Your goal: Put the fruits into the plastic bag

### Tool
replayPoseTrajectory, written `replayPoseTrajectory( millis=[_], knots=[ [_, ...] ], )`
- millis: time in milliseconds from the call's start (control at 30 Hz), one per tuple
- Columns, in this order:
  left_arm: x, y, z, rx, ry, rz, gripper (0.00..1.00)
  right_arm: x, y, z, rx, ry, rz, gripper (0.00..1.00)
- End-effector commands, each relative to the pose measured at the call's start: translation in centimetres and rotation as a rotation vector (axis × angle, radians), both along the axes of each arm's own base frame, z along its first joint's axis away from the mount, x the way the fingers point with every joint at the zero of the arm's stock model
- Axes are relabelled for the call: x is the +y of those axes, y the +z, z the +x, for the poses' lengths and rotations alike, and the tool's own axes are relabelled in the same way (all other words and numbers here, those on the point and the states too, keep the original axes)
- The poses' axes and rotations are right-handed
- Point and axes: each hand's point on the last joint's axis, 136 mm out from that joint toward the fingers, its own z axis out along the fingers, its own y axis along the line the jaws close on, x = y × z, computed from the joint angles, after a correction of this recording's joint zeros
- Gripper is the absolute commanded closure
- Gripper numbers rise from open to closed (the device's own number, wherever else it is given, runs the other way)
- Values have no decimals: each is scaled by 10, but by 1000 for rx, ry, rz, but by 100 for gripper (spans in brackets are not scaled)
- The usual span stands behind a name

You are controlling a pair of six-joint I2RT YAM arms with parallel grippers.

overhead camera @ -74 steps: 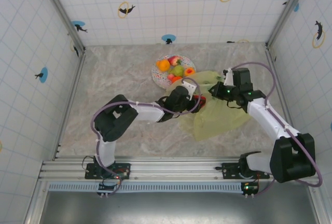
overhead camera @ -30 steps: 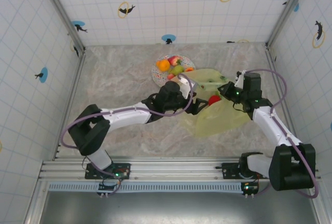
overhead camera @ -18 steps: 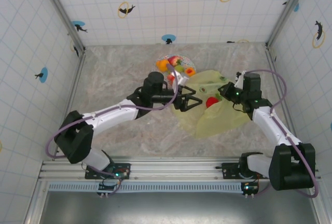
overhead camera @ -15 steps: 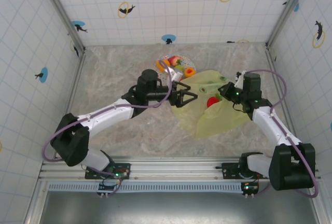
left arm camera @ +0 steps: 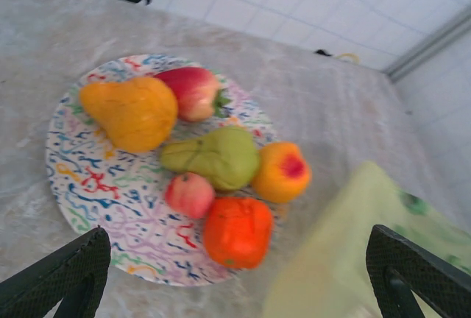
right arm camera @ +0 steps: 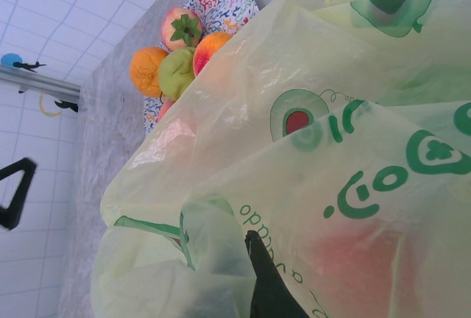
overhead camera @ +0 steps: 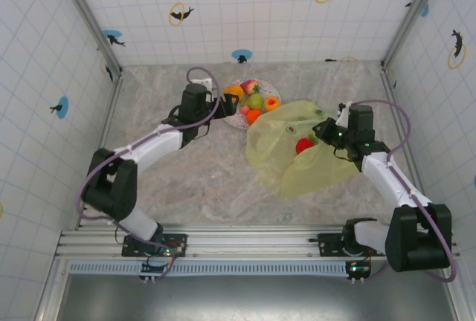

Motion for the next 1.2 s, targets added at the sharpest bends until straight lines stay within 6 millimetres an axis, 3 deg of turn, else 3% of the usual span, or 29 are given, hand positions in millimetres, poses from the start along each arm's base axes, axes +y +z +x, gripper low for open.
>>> replayPoseTrajectory(
  millis=[0, 300, 567, 733, 867, 900, 1167],
  knots=[
    [7, -17, 31, 15, 67, 87, 9, -1, 5, 5, -31, 1, -10, 100],
    [-5, -73, 85, 94, 103, 191, 8, -1, 5, 7, -40, 2, -22, 100],
    [-19, -98, 121, 134, 107, 237, 8, -2, 2, 8, -40, 5, -28, 100],
    [-14, -108, 138, 138, 166, 289, 7, -3, 1, 8, -40, 6, -33, 100],
    [-11, -107, 144, 129, 179, 318, 7, -3, 1, 8, -39, 7, -38, 100],
    [-11, -130, 143, 158, 171, 344, 7, -4, 0, 8, -39, 6, -39, 100],
    [-14, -140, 146, 167, 153, 363, 6, -4, -3, 8, -32, 7, -40, 100]
  ],
)
